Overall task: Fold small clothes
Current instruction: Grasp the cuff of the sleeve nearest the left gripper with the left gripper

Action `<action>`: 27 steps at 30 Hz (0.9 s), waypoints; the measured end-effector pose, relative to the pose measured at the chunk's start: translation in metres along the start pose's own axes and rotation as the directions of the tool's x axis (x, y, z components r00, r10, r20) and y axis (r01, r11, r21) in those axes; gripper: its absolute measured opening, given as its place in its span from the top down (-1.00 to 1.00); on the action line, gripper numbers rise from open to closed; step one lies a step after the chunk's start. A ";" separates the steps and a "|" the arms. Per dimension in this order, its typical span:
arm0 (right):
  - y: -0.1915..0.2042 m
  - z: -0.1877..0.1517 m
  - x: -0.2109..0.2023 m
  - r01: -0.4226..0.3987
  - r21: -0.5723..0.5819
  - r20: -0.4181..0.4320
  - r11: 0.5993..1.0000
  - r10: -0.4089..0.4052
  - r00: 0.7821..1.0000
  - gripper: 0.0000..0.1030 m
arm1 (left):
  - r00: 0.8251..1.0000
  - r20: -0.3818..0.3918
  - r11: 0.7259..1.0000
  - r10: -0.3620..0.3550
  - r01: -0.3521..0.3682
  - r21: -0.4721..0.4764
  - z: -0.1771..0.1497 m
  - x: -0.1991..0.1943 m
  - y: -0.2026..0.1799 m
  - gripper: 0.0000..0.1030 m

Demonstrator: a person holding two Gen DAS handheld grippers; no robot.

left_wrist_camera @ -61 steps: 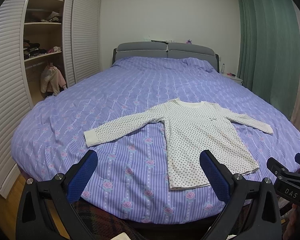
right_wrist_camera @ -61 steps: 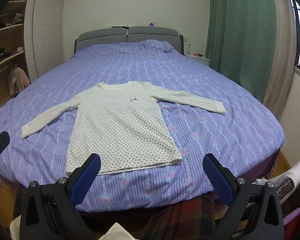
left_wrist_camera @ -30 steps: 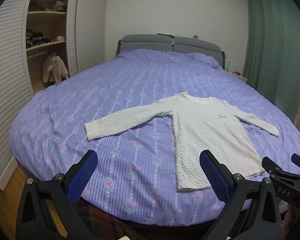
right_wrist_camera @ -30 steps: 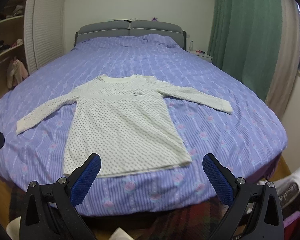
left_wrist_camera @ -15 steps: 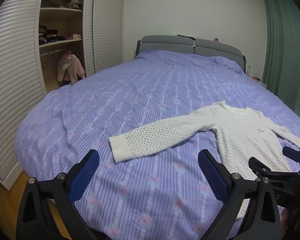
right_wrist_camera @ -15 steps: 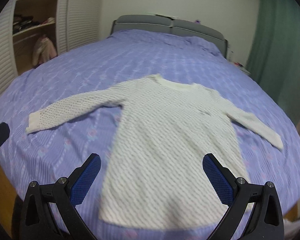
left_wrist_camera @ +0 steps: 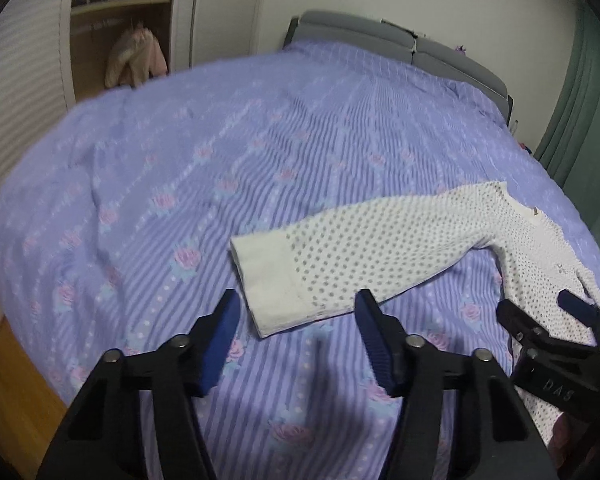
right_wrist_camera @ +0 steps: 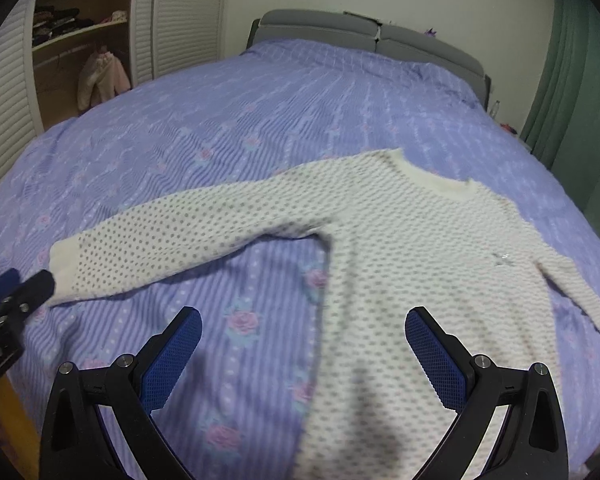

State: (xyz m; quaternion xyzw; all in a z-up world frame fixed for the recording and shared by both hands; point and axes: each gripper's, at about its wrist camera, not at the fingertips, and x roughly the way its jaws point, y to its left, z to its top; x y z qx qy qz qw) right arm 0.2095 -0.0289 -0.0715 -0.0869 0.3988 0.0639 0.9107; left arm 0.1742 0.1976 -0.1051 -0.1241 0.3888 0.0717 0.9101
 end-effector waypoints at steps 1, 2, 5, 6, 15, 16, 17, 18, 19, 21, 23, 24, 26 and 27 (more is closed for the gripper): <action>0.005 0.000 0.004 -0.006 -0.005 -0.010 1.000 0.006 1.000 -1.00 | 1.000 -0.010 1.000 -0.009 0.009 -0.010 0.000 0.004 0.003 -0.08; 0.010 0.000 0.008 -0.010 -0.010 -0.019 1.000 0.010 1.000 -1.00 | 1.000 -0.020 1.000 -0.012 0.012 -0.020 0.000 0.009 0.007 -0.07; 0.021 -0.001 0.014 -0.032 -0.018 -0.041 0.999 0.031 0.999 -1.00 | 0.998 -0.050 0.996 -0.050 0.045 -0.082 -0.002 0.022 0.022 -0.01; 0.023 0.000 0.016 -0.036 -0.019 -0.044 0.999 0.035 0.998 -1.00 | 0.996 -0.061 0.993 -0.064 0.058 -0.104 -0.003 0.026 0.025 0.02; 0.039 0.002 0.024 -0.041 -0.050 -0.069 0.998 0.037 0.997 -1.00 | 0.974 -0.052 0.946 -0.219 0.199 -0.257 -0.001 0.055 0.046 0.15; 0.039 0.002 0.023 -0.047 -0.047 -0.073 0.998 0.044 0.996 -1.00 | 0.972 -0.048 0.939 -0.231 0.210 -0.273 0.001 0.057 0.047 0.20; 0.040 0.003 0.023 -0.051 -0.044 -0.075 0.998 0.047 0.996 -1.00 | 0.969 -0.046 0.932 -0.242 0.220 -0.287 0.001 0.059 0.048 0.32; 0.039 0.003 0.023 -0.050 -0.043 -0.076 0.998 0.046 0.996 -1.00 | 0.968 -0.051 0.929 -0.246 0.221 -0.295 0.002 0.060 0.049 0.40; 0.039 0.005 0.024 -0.047 -0.044 -0.074 0.998 0.044 0.996 -1.00 | 0.966 -0.056 0.927 -0.253 0.226 -0.299 0.003 0.059 0.050 0.53; 0.038 0.006 0.022 -0.036 -0.052 -0.070 0.998 0.032 0.997 -1.00 | 0.961 -0.069 0.924 -0.267 0.235 -0.302 0.006 0.056 0.047 0.66; 0.035 0.006 0.020 -0.031 -0.053 -0.064 0.998 0.028 0.998 -1.00 | 0.965 -0.069 0.935 -0.253 0.225 -0.274 0.010 0.051 0.040 0.74; 0.034 0.006 0.019 -0.025 -0.052 -0.062 0.998 0.021 0.998 -0.99 | 0.972 -0.065 0.950 -0.225 0.205 -0.235 0.013 0.045 0.034 0.75; 0.030 0.007 0.016 -0.022 -0.048 -0.057 0.999 0.020 0.998 -0.99 | 0.986 -0.046 0.976 -0.159 0.150 -0.157 0.016 0.033 0.019 0.75; 0.028 0.008 0.015 -0.019 -0.047 -0.055 0.999 0.016 0.998 -0.99 | 0.992 -0.034 0.988 -0.118 0.113 -0.107 0.020 0.025 0.008 0.75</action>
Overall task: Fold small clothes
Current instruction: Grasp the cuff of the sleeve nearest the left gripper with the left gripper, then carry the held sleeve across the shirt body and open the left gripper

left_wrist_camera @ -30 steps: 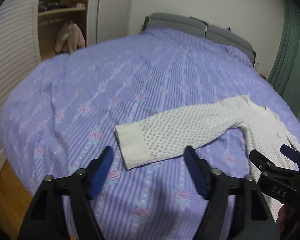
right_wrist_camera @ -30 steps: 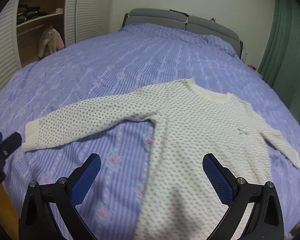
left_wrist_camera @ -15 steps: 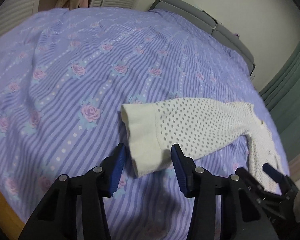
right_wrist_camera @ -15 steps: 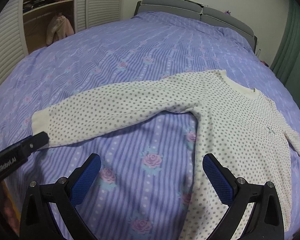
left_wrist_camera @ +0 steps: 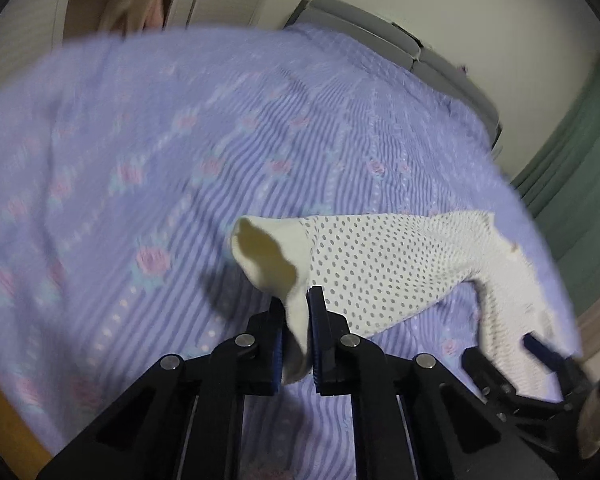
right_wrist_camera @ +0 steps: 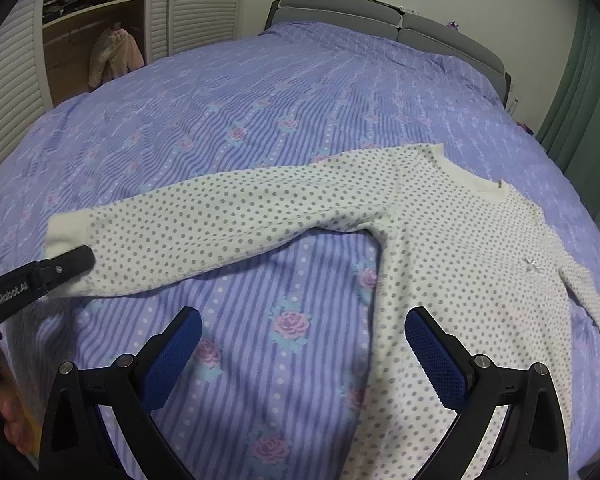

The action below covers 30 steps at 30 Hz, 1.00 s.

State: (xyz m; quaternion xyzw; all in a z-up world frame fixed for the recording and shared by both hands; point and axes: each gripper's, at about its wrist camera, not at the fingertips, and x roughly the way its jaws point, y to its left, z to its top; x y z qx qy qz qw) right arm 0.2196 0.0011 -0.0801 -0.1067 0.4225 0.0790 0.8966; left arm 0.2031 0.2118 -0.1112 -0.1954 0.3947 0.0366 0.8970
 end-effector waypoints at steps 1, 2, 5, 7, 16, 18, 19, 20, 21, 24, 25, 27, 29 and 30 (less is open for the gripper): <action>-0.003 0.000 -0.002 0.008 0.000 0.002 1.000 -0.008 1.000 -0.99 | 1.000 0.014 1.000 0.011 -0.012 0.025 0.002 -0.004 -0.008 0.76; -0.005 0.000 -0.005 0.010 -0.001 0.004 1.000 -0.010 1.000 -0.99 | 0.999 0.028 0.998 0.029 -0.031 0.060 0.004 -0.010 -0.019 0.76; -0.022 0.000 -0.016 0.019 0.013 0.009 1.000 -0.019 1.000 -0.99 | 0.998 0.062 0.992 0.023 -0.031 0.126 0.018 -0.029 -0.049 0.76; -0.039 0.001 -0.023 0.029 0.031 0.014 0.999 -0.030 0.999 -0.99 | 0.996 0.088 0.990 -0.024 0.012 0.143 0.034 -0.043 -0.070 0.76; -0.146 0.007 -0.066 0.108 0.197 0.060 0.974 -0.122 0.991 -0.99 | 0.967 0.081 0.925 -0.243 0.205 0.319 0.096 -0.066 -0.193 0.77; -0.169 0.009 -0.074 0.134 0.233 0.075 0.963 -0.155 0.985 -0.99 | 0.958 0.042 0.895 -0.284 0.249 0.369 0.103 -0.058 -0.230 0.77; -0.183 0.010 -0.077 0.150 0.254 0.079 0.956 -0.175 0.981 -0.99 | 0.955 0.015 0.884 -0.297 0.269 0.381 0.105 -0.053 -0.245 0.77; -0.194 0.011 -0.077 0.160 0.268 0.079 0.950 -0.187 0.979 -0.99 | 0.950 -0.016 0.871 -0.313 0.294 0.394 0.107 -0.047 -0.261 0.77; -0.206 0.011 -0.078 0.169 0.282 0.077 0.944 -0.198 0.977 -0.99 | 0.944 -0.049 0.855 -0.327 0.317 0.409 0.106 -0.040 -0.279 0.77; -0.242 0.009 -0.076 0.196 0.319 0.063 0.927 -0.228 0.972 -0.99 | 0.941 -0.111 0.819 -0.321 0.334 0.466 0.096 -0.018 -0.330 0.78; -0.254 0.007 -0.075 0.212 0.327 0.056 0.921 -0.243 0.968 -0.99 | 0.939 -0.127 0.810 -0.318 0.339 0.478 0.090 -0.012 -0.345 0.78; -0.275 0.001 -0.072 0.246 0.343 0.037 0.907 -0.275 0.961 -0.99 | 0.938 -0.166 0.796 -0.305 0.347 0.495 0.079 0.007 -0.374 0.83; -0.298 -0.005 -0.068 0.268 0.366 0.018 0.891 -0.294 0.956 -0.99 | 0.936 -0.193 0.794 -0.294 0.352 0.496 0.068 0.027 -0.392 0.84; -0.309 -0.009 -0.066 0.280 0.377 0.002 0.883 -0.303 0.953 -0.99 | 0.935 -0.211 0.795 -0.284 0.353 0.494 0.061 0.039 -0.402 0.84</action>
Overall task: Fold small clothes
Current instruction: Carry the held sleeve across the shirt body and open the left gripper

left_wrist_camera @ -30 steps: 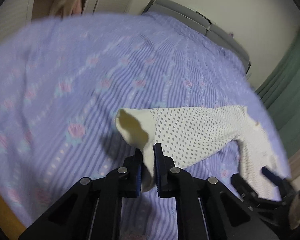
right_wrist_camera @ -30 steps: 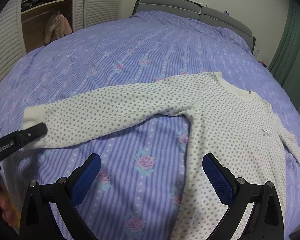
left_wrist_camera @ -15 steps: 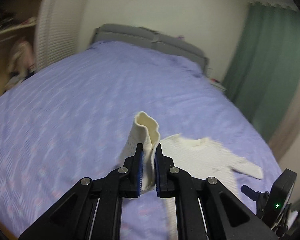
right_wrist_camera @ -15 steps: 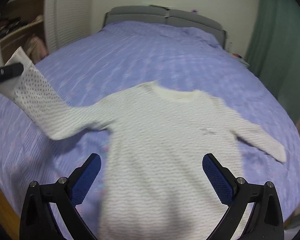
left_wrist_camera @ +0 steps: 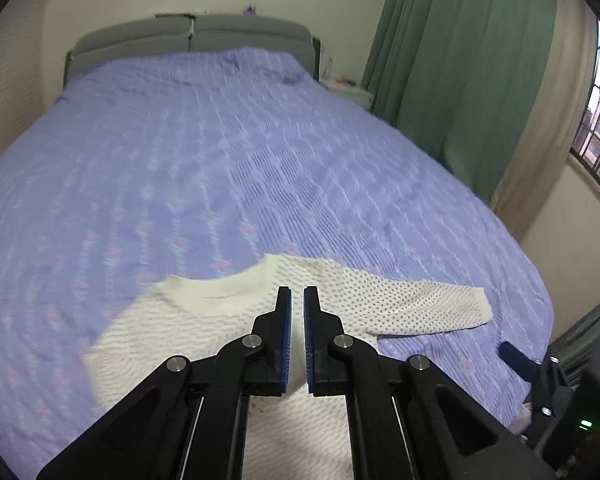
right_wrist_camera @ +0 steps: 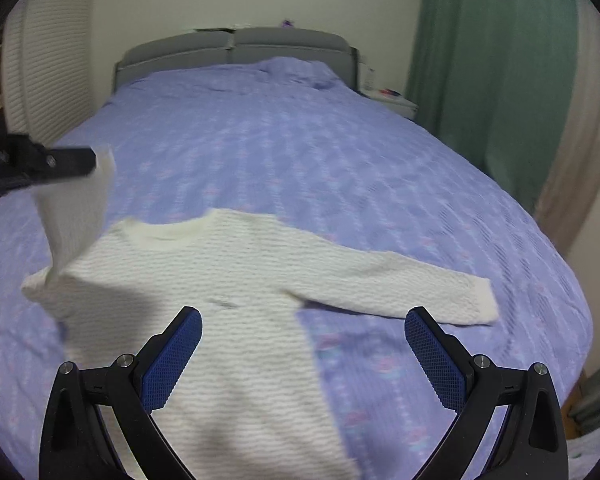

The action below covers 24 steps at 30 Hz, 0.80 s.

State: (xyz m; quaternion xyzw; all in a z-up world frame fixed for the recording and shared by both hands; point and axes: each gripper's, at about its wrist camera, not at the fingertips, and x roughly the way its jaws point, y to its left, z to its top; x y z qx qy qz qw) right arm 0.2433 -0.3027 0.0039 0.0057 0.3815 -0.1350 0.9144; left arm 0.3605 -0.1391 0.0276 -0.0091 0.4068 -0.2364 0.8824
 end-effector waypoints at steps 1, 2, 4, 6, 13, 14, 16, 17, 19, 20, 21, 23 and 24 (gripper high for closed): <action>-0.008 0.001 0.005 0.005 0.009 -0.007 1.000 -0.005 1.000 -0.99 | 1.000 -0.018 1.000 -0.006 0.006 0.001 -0.001 0.013 -0.005 0.84; -0.015 0.000 0.009 0.007 0.019 -0.014 1.000 -0.007 1.000 -0.99 | 1.000 -0.031 1.000 -0.003 0.003 0.003 -0.003 0.024 -0.010 0.84; -0.027 -0.002 0.019 0.017 0.032 -0.032 0.999 -0.016 0.999 -0.99 | 0.997 -0.077 1.000 0.001 0.000 0.007 -0.009 0.047 -0.021 0.84; -0.036 -0.003 0.030 0.031 0.034 -0.047 0.999 -0.029 0.998 -0.99 | 0.993 -0.117 1.000 -0.008 0.008 0.004 -0.011 0.068 -0.027 0.84; -0.042 -0.015 0.049 -0.057 0.038 -0.087 0.998 0.060 0.994 -0.99 | 0.989 -0.010 0.983 0.150 -0.148 0.107 -0.027 0.029 -0.013 0.49; -0.039 -0.015 0.052 -0.076 0.034 -0.087 0.997 0.079 0.993 -0.99 | 0.980 0.008 0.970 0.201 -0.200 0.135 -0.032 0.019 -0.008 0.40; -0.028 -0.014 0.054 -0.118 0.018 -0.083 0.993 0.119 0.989 -0.92 | 0.956 0.043 0.938 0.290 -0.292 0.188 -0.046 0.000 0.004 0.37; -0.021 -0.014 0.054 -0.151 0.013 -0.081 0.988 0.152 0.985 -0.90 | 0.944 0.054 0.922 0.326 -0.330 0.202 -0.053 -0.008 0.010 0.32; -0.009 -0.014 0.056 -0.229 0.017 -0.087 0.973 0.230 0.969 -0.85 | 0.925 0.063 0.902 0.376 -0.381 0.203 -0.068 -0.019 0.024 0.18; -0.002 -0.014 0.058 -0.265 0.021 -0.094 0.964 0.266 0.959 -0.83 | 0.919 0.066 0.897 0.389 -0.394 0.198 -0.075 -0.024 0.031 0.13; 0.005 -0.016 0.061 -0.296 0.023 -0.104 0.955 0.297 0.949 -0.78 | 0.915 0.071 0.894 0.398 -0.404 0.192 -0.083 -0.028 0.036 0.12; 0.018 -0.022 0.067 -0.334 0.024 -0.132 0.942 0.334 0.933 -0.67 | 0.906 0.072 0.889 0.416 -0.422 0.177 -0.096 -0.030 0.045 0.04; 0.026 -0.026 0.070 -0.363 0.031 -0.152 0.931 0.363 0.919 -0.59 | 0.904 0.064 0.888 0.424 -0.428 0.165 -0.104 -0.029 0.049 0.04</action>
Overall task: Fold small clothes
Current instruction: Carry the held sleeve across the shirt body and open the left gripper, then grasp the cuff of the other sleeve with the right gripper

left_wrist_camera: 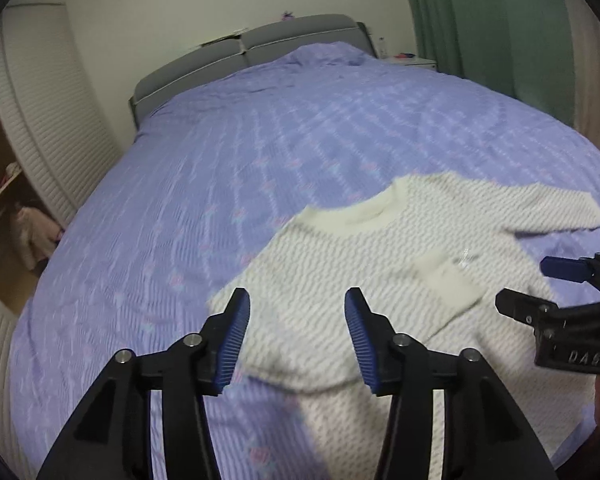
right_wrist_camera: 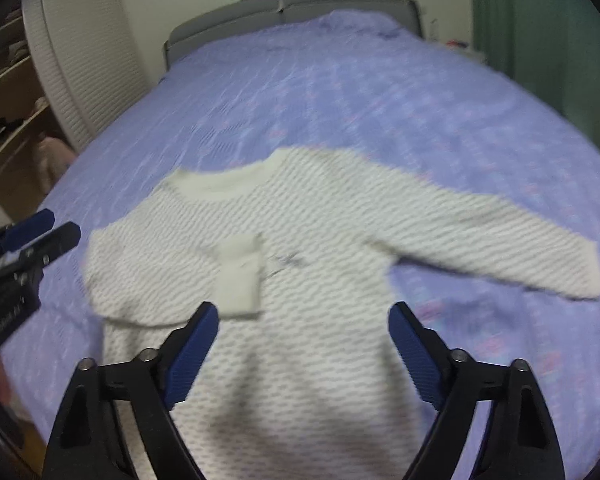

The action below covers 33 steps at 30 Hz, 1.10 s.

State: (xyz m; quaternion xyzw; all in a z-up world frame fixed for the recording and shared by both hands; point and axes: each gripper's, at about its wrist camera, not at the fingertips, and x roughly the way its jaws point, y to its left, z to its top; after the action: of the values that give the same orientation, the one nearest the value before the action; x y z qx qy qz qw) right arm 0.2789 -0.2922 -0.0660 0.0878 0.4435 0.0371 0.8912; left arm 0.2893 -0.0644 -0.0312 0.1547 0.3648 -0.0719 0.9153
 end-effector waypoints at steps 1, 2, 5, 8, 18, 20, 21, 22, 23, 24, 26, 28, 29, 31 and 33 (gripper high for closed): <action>0.004 -0.003 0.004 -0.030 0.008 -0.012 1.000 0.030 0.999 -0.55 | 1.000 -0.010 1.000 0.000 0.000 -0.013 -0.006 0.003 0.001 0.04; 0.005 -0.006 0.007 -0.057 0.023 -0.022 0.998 0.057 0.998 -0.54 | 1.000 -0.016 1.000 -0.006 0.005 -0.023 -0.012 0.005 0.003 0.04; 0.011 -0.015 0.019 -0.115 0.085 -0.050 0.990 0.119 0.992 -0.51 | 1.000 -0.025 0.999 -0.004 0.003 -0.037 -0.029 0.012 0.004 0.04; 0.018 -0.021 0.030 -0.155 0.132 -0.071 0.979 0.166 0.984 -0.46 | 0.999 -0.039 0.999 0.001 -0.003 -0.048 -0.041 0.016 0.006 0.04; 0.028 -0.010 0.063 -0.185 0.234 -0.030 0.955 0.197 0.980 -0.45 | 1.000 -0.002 0.994 0.016 -0.016 -0.111 -0.052 0.014 0.025 0.02; 0.026 -0.007 0.065 -0.206 0.259 0.003 0.944 0.212 0.977 -0.41 | 1.000 0.000 0.992 0.013 -0.013 -0.125 -0.054 0.016 0.030 0.02; 0.026 -0.005 0.066 -0.205 0.263 0.008 0.943 0.211 0.977 -0.33 | 1.000 -0.004 0.991 0.014 -0.014 -0.135 -0.054 0.017 0.033 0.02; 0.026 -0.002 0.070 -0.195 0.262 0.006 0.945 0.201 0.980 -0.28 | 1.000 -0.008 0.990 0.013 -0.014 -0.142 -0.055 0.018 0.036 0.02; 0.026 0.000 0.072 -0.187 0.263 0.001 0.947 0.193 0.981 -0.26 | 1.000 -0.010 0.989 0.013 -0.014 -0.150 -0.057 0.019 0.039 0.02; 0.026 0.002 0.076 -0.181 0.264 -0.003 0.947 0.189 0.982 -0.20 | 1.000 -0.014 0.987 0.015 -0.017 -0.159 -0.058 0.020 0.043 0.02; 0.026 0.005 0.081 -0.164 0.270 -0.005 0.949 0.171 0.985 -0.05 | 1.000 -0.018 0.985 0.018 -0.021 -0.171 -0.062 0.022 0.048 0.02; 0.027 0.009 0.084 -0.133 0.260 -0.010 0.956 0.141 0.990 0.25 | 0.999 -0.027 0.983 0.024 -0.029 -0.180 -0.066 0.024 0.054 0.02; 0.027 0.010 0.085 -0.122 0.252 -0.015 0.960 0.130 0.991 0.32 | 0.999 -0.027 0.983 0.021 -0.026 -0.182 -0.068 0.024 0.056 0.02; 0.031 0.016 0.091 -0.114 0.241 -0.017 0.964 0.121 0.992 0.53 | 1.000 -0.020 0.983 0.019 -0.022 -0.181 -0.073 0.022 0.059 0.02; 0.034 0.020 0.089 -0.112 0.227 -0.016 0.967 0.119 0.993 0.63 | 1.000 0.001 0.984 0.001 -0.001 -0.176 -0.079 0.018 0.060 0.01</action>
State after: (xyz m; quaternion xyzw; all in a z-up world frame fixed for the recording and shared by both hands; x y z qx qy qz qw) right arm 0.3494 -0.2480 -0.1176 0.2134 0.4522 0.0396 0.8651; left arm 0.2662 0.0178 -0.0841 0.0733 0.3693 -0.0388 0.9256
